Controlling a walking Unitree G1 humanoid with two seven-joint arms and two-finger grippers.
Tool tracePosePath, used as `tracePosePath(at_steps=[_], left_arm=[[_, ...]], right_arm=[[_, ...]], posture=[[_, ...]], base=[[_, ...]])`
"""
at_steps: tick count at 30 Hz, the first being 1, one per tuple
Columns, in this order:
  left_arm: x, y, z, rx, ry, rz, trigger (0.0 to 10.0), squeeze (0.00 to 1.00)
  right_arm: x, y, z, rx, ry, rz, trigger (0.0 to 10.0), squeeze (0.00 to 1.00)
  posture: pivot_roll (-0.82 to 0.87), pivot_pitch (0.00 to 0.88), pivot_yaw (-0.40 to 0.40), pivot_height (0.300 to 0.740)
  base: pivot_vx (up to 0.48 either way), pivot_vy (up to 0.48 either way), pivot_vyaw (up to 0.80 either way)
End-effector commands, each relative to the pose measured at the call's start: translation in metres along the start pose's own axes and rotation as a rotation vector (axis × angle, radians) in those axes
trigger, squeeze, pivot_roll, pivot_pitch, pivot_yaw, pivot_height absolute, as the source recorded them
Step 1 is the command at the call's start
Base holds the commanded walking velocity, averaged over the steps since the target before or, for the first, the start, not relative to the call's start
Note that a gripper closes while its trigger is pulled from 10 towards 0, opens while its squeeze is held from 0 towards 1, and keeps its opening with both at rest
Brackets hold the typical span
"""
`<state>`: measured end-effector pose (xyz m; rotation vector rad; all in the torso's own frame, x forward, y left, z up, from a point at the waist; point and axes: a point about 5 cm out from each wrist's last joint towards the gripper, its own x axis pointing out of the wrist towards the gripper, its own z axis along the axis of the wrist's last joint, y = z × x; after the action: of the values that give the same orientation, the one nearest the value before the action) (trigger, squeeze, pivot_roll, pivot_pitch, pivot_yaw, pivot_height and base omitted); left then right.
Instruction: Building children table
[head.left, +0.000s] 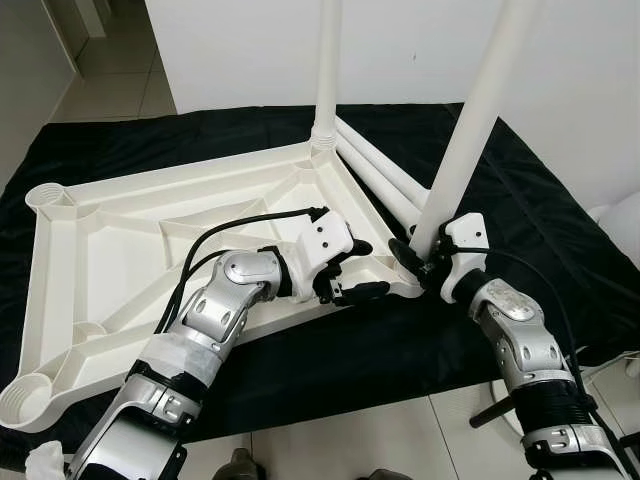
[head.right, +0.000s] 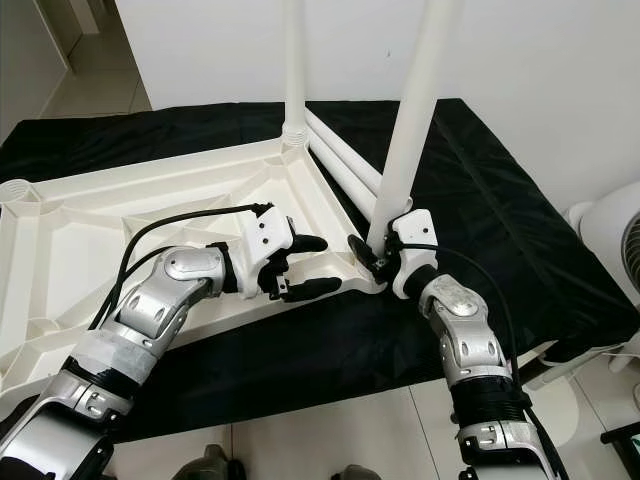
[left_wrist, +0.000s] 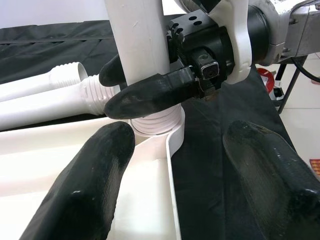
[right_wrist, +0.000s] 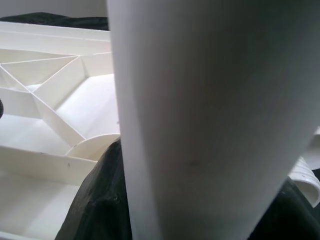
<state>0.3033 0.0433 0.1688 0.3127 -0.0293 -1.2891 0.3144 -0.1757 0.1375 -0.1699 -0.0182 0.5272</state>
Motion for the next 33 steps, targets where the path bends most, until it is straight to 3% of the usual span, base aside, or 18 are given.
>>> tracePosePath(at_steps=[1, 7, 11, 13, 15, 17, 22, 33], left_arm=[[-0.001, -0.003, -0.002, -0.007, 0.005, -0.017, 10.0, 0.00], [-0.002, -0.003, -0.002, -0.008, 0.006, -0.016, 10.0, 0.00], [-0.003, -0.003, -0.003, -0.010, 0.011, -0.012, 10.0, 0.00], [-0.003, -0.003, -0.003, -0.010, 0.011, -0.012, 10.0, 0.00], [-0.003, -0.002, -0.003, -0.010, 0.013, -0.013, 10.0, 0.00], [-0.003, -0.002, -0.003, -0.010, 0.014, -0.013, 10.0, 0.00], [-0.003, -0.001, -0.003, -0.009, 0.016, -0.013, 10.0, 0.00], [-0.004, 0.000, -0.003, -0.008, 0.017, -0.007, 10.0, 0.00]], right_arm=[[0.001, 0.008, -0.008, 0.007, 0.026, -0.026, 10.0, 0.00], [0.003, 0.011, -0.005, 0.029, 0.019, -0.082, 10.0, 0.00], [0.006, 0.016, 0.001, 0.071, 0.004, -0.222, 10.0, 0.00], [0.006, 0.016, 0.001, 0.071, 0.004, -0.222, 10.0, 0.00], [0.007, 0.016, 0.004, 0.132, 0.014, -0.365, 10.0, 0.00], [0.007, 0.017, 0.004, 0.143, 0.020, -0.411, 10.0, 0.00], [0.005, 0.036, 0.006, 0.201, 0.049, -0.613, 10.0, 0.00], [0.003, 0.053, 0.006, 0.237, 0.089, -0.742, 10.0, 0.00]], posture=[[0.00, 0.003, -0.010, 0.740], [0.00, 0.005, -0.012, 0.740], [0.00, 0.006, -0.011, 0.740], [0.00, 0.006, -0.011, 0.740], [0.00, 0.006, -0.009, 0.740], [0.00, 0.006, -0.009, 0.740], [0.00, 0.004, -0.008, 0.740], [0.00, 0.004, -0.012, 0.740]], base=[[0.000, 0.000, 0.00], [0.000, 0.000, 0.00], [0.000, 0.000, 0.00], [0.000, 0.000, 0.00], [0.000, 0.000, 0.00], [0.000, 0.000, 0.00], [0.000, 0.000, 0.00], [0.000, 0.000, 0.00]])
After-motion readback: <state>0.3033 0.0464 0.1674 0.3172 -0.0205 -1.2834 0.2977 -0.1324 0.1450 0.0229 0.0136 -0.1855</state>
